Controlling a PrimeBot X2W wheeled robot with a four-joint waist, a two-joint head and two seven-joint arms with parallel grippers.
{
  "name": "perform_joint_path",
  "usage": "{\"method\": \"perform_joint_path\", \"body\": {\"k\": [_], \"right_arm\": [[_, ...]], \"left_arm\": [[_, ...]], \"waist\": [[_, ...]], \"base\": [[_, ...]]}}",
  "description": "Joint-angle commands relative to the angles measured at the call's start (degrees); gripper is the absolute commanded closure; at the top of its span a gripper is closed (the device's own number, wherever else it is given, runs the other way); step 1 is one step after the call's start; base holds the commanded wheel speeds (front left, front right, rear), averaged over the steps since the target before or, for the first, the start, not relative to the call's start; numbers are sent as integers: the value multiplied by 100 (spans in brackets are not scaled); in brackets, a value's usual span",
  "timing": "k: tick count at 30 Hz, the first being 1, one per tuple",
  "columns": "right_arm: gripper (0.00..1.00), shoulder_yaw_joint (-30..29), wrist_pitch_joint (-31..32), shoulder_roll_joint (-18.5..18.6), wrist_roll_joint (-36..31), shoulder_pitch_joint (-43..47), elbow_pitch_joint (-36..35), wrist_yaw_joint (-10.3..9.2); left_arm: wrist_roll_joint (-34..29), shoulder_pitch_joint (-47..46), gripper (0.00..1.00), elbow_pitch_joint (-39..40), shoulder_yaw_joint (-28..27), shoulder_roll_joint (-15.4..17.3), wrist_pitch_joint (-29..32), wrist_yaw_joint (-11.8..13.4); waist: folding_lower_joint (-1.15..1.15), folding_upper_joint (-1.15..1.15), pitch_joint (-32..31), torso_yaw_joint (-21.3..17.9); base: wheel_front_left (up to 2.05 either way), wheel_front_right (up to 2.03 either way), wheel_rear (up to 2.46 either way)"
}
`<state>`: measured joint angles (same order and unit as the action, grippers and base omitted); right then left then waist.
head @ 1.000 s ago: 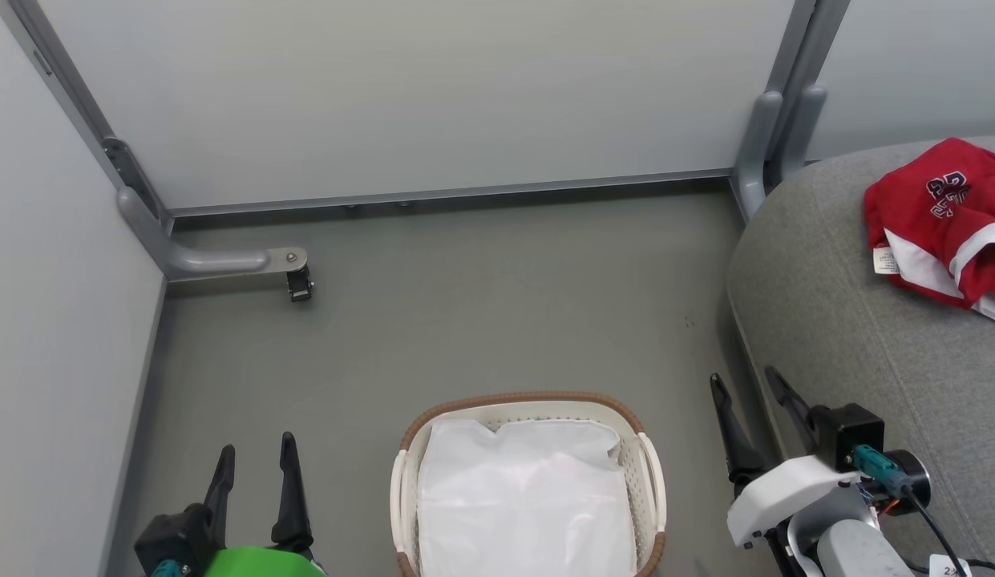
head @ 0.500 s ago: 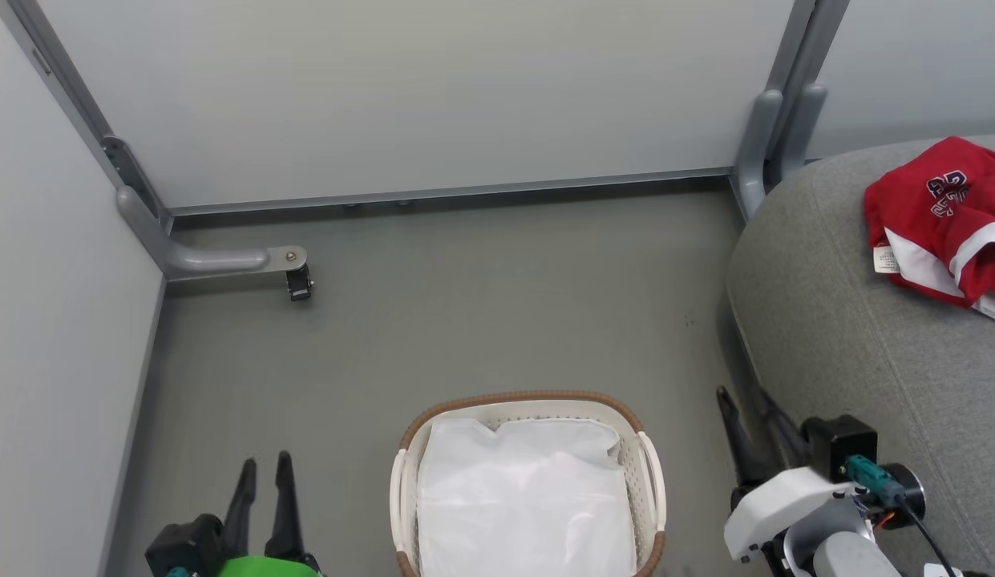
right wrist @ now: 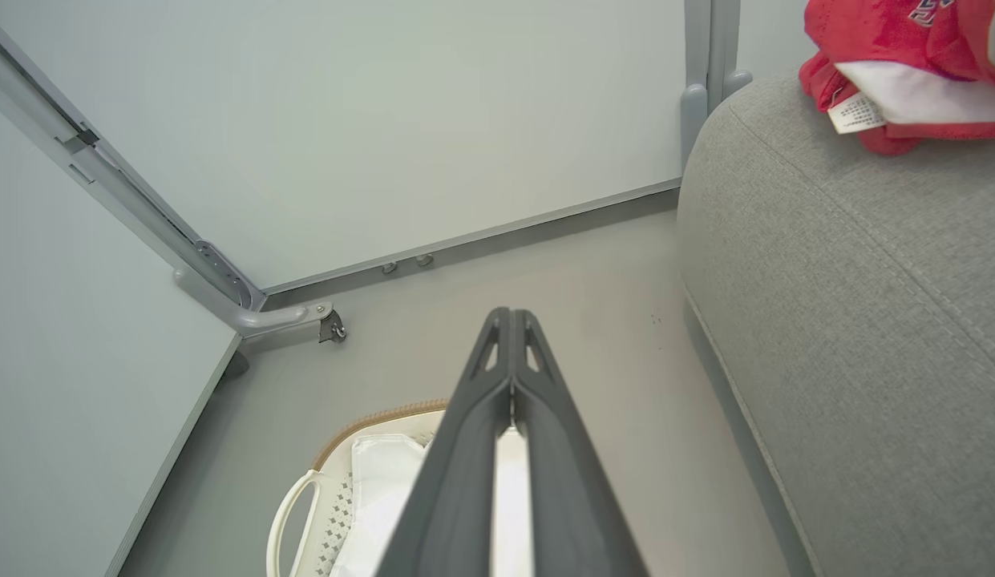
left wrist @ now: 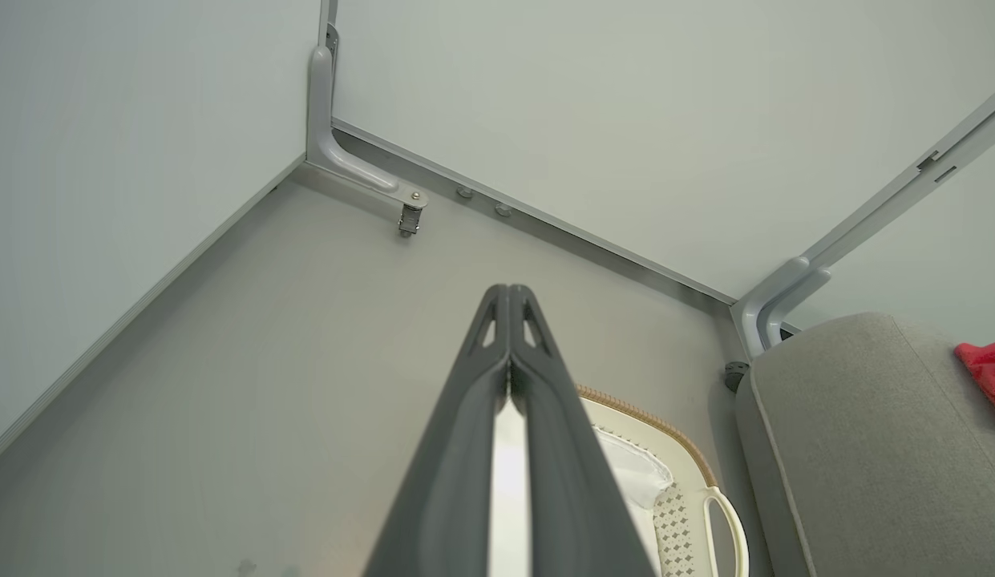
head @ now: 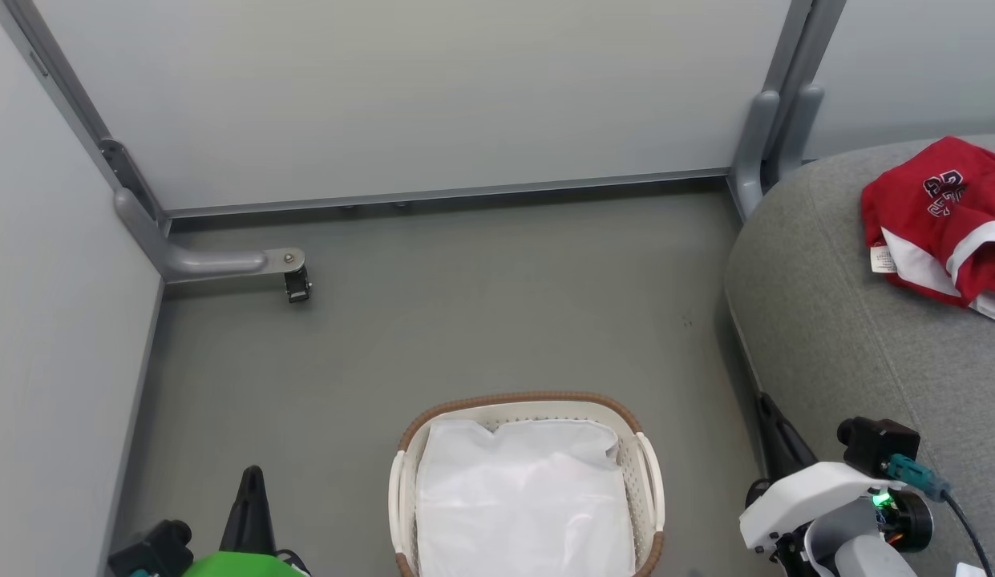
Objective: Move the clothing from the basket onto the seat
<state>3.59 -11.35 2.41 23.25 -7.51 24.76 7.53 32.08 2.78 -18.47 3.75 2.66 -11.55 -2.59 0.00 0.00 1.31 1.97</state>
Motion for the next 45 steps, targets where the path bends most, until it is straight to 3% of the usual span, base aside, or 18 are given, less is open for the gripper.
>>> {"method": "perform_joint_path", "body": {"k": [1,21,45], "right_arm": [[100,-59,57,17,255,-48,-136,-1],[100,-312,518,29,2040,7,-405,-2],[100,-561,959,40,3719,52,-644,-3]], "left_arm": [[212,-176,100,117,-54,11,57,-45],[1773,-385,100,211,-320,16,527,-166],[3238,-583,100,302,-567,22,971,-284]], "waist": [[0,0,-2,-3],[0,0,-22,-37],[0,0,-45,-79]], "base": [[0,0,0],[0,0,0],[0,0,0]]}}
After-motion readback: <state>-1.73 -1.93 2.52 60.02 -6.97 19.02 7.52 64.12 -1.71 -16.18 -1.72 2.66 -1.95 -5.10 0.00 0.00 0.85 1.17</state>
